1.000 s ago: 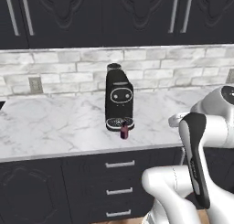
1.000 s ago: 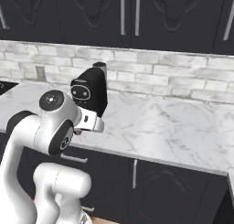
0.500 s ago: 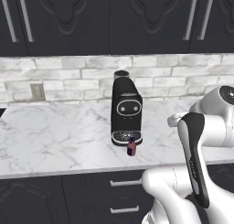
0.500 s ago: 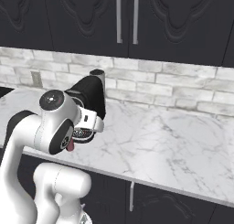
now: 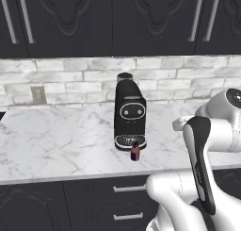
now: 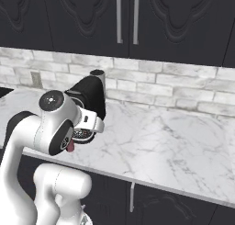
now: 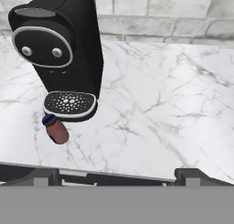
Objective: There is a wine glass and glass cup on the dining counter. Place the wine bottle next to the wine glass and the juice bottle next to the glass cup.
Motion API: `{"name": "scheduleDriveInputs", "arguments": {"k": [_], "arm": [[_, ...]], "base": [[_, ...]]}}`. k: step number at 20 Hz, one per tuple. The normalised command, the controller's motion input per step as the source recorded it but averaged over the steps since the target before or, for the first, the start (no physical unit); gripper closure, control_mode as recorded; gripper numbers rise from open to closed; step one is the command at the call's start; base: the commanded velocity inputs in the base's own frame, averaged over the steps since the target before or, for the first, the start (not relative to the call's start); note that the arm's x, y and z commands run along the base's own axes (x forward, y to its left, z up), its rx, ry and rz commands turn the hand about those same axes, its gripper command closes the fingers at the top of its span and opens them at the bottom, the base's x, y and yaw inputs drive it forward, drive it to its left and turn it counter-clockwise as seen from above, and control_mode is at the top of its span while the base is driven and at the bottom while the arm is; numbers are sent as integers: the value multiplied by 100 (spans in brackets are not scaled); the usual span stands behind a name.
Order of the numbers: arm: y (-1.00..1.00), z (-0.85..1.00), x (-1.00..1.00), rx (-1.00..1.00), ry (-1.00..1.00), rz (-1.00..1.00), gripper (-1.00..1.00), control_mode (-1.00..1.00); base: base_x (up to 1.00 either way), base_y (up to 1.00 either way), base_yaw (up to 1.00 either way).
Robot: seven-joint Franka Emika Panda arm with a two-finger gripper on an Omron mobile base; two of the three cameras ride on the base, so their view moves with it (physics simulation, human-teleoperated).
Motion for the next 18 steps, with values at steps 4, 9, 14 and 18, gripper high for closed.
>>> {"name": "scheduleDriveInputs", "arguments": {"k": [4, 9, 14, 18], "arm": [[0, 0, 0, 0, 0, 0, -100, 100], [0, 0, 0, 0, 0, 0, -100, 100], [0, 0, 0, 0, 0, 0, -100, 100], [2, 1, -1, 0, 0, 0, -100, -100]], "base": [[0, 0, 0], [0, 0, 0], [0, 0, 0], [0, 0, 0]]}}
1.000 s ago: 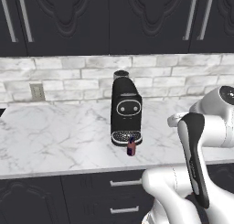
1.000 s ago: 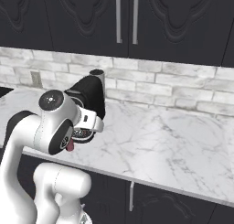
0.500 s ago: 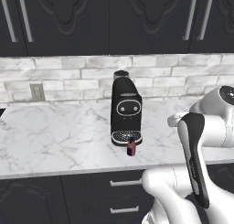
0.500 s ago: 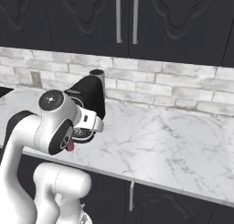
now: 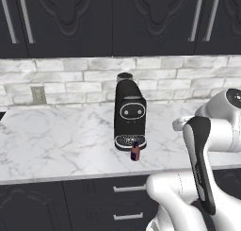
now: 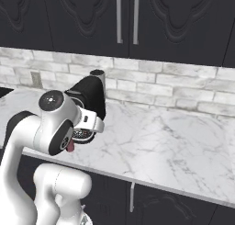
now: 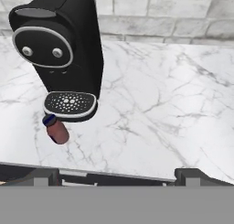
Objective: There is a wine glass and glass cup on the dining counter. Place the wine bottle next to the wine glass and the juice bottle next to the glass cup.
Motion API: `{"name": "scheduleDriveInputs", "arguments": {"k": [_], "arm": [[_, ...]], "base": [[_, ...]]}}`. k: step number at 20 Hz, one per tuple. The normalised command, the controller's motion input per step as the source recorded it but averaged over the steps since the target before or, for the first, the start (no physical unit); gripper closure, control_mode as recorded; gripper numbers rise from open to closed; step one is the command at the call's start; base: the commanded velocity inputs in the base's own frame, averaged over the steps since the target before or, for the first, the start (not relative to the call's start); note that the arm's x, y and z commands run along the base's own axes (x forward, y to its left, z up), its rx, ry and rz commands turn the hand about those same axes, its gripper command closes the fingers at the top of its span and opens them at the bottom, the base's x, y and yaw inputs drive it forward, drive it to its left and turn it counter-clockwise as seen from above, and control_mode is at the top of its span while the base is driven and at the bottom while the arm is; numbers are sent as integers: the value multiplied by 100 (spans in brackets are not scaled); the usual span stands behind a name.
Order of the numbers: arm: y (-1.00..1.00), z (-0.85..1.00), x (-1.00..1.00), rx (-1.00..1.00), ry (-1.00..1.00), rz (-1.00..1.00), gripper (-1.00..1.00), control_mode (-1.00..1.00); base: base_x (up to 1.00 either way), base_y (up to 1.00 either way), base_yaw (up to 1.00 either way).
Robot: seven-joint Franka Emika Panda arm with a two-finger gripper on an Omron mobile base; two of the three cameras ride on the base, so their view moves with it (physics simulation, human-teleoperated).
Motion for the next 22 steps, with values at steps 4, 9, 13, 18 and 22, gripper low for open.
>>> {"name": "scheduleDriveInputs", "arguments": {"k": [4, 9, 13, 18, 22], "arm": [[19, 7, -12, 0, 4, -7, -100, -100], [24, 3, -18, 3, 13, -13, -100, -100], [16, 0, -24, 4, 13, -4, -100, -100], [15, 0, -22, 3, 4, 4, -100, -100], [31, -3, -2, 0, 0, 10, -100, -100]], "base": [[0, 0, 0], [0, 0, 0], [0, 0, 0], [0, 0, 0], [0, 0, 0]]}}
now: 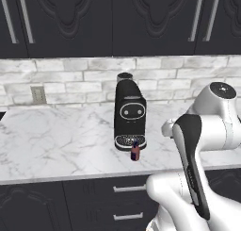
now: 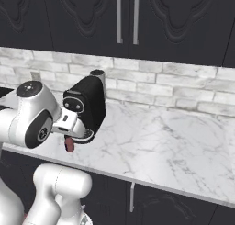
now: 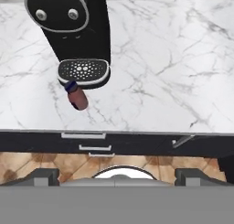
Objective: There is a wine glass and glass cup on the dining counter. Place the wine bottle next to the wine glass and the juice bottle next to the glass cup.
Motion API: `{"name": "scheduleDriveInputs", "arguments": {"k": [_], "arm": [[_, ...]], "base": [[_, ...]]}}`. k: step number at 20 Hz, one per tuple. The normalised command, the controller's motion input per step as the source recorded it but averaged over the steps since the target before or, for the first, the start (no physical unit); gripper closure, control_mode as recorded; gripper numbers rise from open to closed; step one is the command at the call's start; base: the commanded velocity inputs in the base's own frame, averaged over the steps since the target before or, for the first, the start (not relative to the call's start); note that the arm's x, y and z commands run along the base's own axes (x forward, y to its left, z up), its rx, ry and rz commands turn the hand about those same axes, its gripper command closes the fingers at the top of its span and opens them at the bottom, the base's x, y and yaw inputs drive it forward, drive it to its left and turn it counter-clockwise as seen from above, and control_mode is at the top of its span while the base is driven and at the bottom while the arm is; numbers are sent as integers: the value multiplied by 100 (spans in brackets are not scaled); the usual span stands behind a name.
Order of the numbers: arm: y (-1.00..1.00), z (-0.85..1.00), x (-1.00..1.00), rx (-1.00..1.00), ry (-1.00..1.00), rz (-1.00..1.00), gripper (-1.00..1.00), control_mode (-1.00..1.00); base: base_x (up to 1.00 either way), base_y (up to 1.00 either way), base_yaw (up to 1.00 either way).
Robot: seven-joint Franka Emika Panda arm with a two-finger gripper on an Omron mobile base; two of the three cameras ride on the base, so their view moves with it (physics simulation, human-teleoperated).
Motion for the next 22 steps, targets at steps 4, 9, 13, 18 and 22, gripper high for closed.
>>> {"name": "scheduleDriveInputs", "arguments": {"k": [4, 9, 13, 18, 22], "arm": [[39, -11, 25, 0, -1, 4, -100, -100], [30, -11, 34, 0, 0, 0, -100, -100], [24, -11, 46, 0, 0, 0, -100, -100], [24, -14, 41, 1, 2, 0, -100, -100], [22, -19, 23, 4, 6, 0, -100, -100]], "base": [[0, 0, 0], [0, 0, 0], [0, 0, 0], [0, 0, 0], [0, 0, 0]]}}
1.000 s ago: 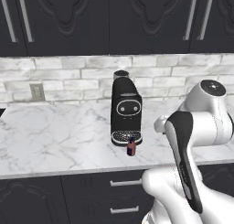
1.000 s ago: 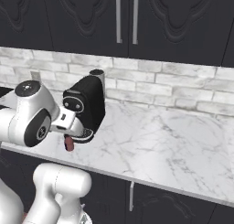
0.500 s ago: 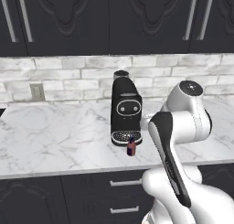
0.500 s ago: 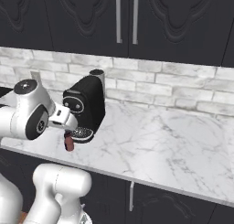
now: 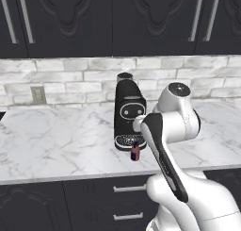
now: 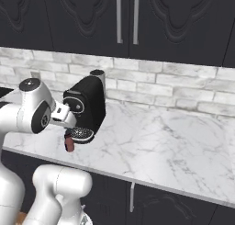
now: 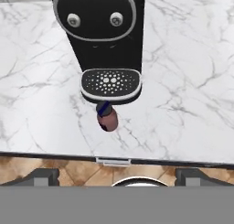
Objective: There is a wine glass and glass cup on the dining counter. Place the wine bottle next to the wine glass and the juice bottle next to the glass cup.
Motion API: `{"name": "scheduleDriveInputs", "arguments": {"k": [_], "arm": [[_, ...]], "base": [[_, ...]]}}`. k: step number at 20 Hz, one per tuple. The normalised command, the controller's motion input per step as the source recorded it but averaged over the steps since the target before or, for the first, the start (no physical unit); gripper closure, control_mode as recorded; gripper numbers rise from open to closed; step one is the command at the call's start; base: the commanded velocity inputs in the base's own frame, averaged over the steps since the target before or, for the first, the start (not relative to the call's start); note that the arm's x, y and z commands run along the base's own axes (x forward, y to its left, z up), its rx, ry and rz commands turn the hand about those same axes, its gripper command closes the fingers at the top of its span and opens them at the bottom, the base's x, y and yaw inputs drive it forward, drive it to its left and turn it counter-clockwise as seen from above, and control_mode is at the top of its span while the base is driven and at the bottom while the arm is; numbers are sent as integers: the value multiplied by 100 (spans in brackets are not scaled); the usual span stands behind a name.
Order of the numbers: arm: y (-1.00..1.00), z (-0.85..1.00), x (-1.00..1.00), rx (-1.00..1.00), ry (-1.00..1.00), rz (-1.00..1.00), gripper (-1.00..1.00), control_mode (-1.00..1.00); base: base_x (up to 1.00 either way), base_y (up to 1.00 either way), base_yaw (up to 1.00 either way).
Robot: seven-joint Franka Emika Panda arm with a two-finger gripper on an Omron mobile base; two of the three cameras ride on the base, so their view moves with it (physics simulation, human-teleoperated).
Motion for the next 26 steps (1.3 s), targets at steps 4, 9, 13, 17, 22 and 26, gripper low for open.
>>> {"name": "scheduleDriveInputs", "arguments": {"k": [4, 9, 13, 17, 22, 26], "arm": [[22, -23, 29, 4, 9, -1, -100, -100], [12, -22, 25, 1, 8, -1, -100, -100], [7, -23, 24, 0, 6, 0, -100, -100], [5, -22, 27, 0, 2, 0, -100, -100], [0, -21, 19, 0, 0, 0, -100, -100], [0, -21, 2, 0, 0, 0, -100, -100]], "base": [[0, 0, 0], [0, 0, 0], [0, 0, 0], [0, 0, 0], [0, 0, 0], [0, 0, 0]]}}
